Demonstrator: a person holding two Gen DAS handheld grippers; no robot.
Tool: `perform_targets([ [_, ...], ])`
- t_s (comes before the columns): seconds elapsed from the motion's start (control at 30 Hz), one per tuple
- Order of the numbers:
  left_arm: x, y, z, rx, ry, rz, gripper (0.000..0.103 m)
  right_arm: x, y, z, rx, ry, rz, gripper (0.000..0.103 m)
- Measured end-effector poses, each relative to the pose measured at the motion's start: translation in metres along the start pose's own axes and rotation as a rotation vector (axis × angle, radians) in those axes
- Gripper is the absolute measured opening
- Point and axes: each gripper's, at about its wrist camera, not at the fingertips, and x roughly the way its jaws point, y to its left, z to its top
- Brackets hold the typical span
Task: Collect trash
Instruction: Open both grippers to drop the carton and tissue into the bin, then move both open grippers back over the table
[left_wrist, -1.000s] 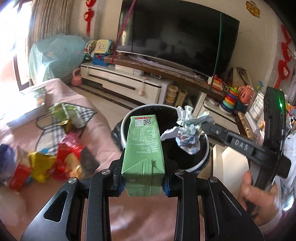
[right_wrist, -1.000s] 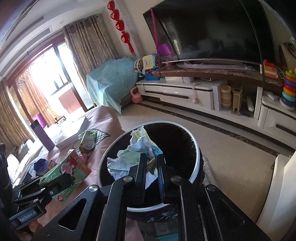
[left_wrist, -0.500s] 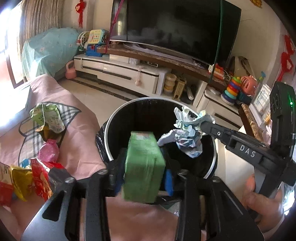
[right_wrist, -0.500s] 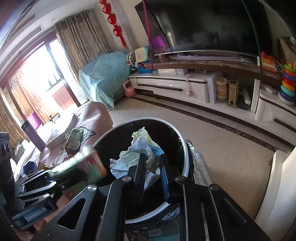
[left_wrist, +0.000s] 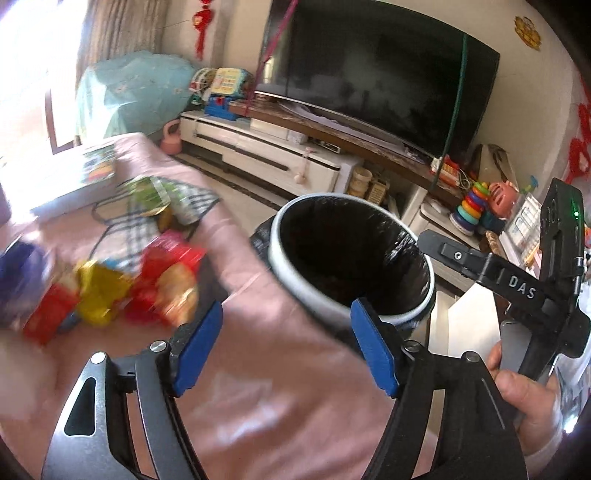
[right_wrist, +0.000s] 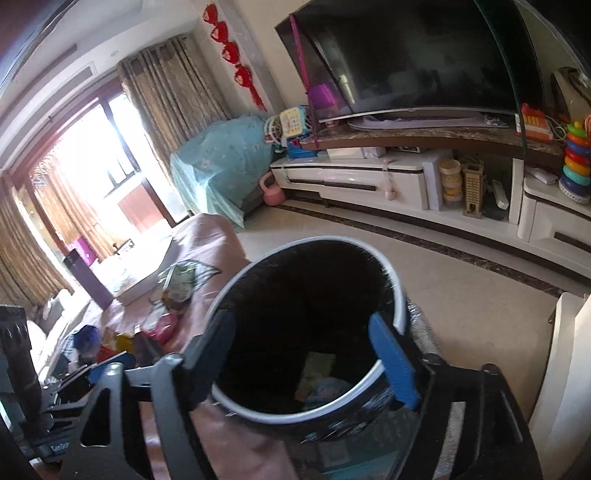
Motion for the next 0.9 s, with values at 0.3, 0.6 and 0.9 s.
perform_targets([
  [0.3,-0.055,0.047,-0.044,-0.077,-0.022,0.070,0.074,-0.003,0.055,-0.040,-0.052,0.046,0.097,0.088],
  [0.6,-0.095,0.101,-0.081,-0.210,-0.036,0.161,0.074,0.010,0.101,-0.068,-0.129,0.115,0.159,0.088],
  [0.9,-0.116,0.137,-0.101,-0.309,-0.075,0.271,0.074,0.023,0.133,-0.076,-0.191,0.146,0.191,0.088],
])
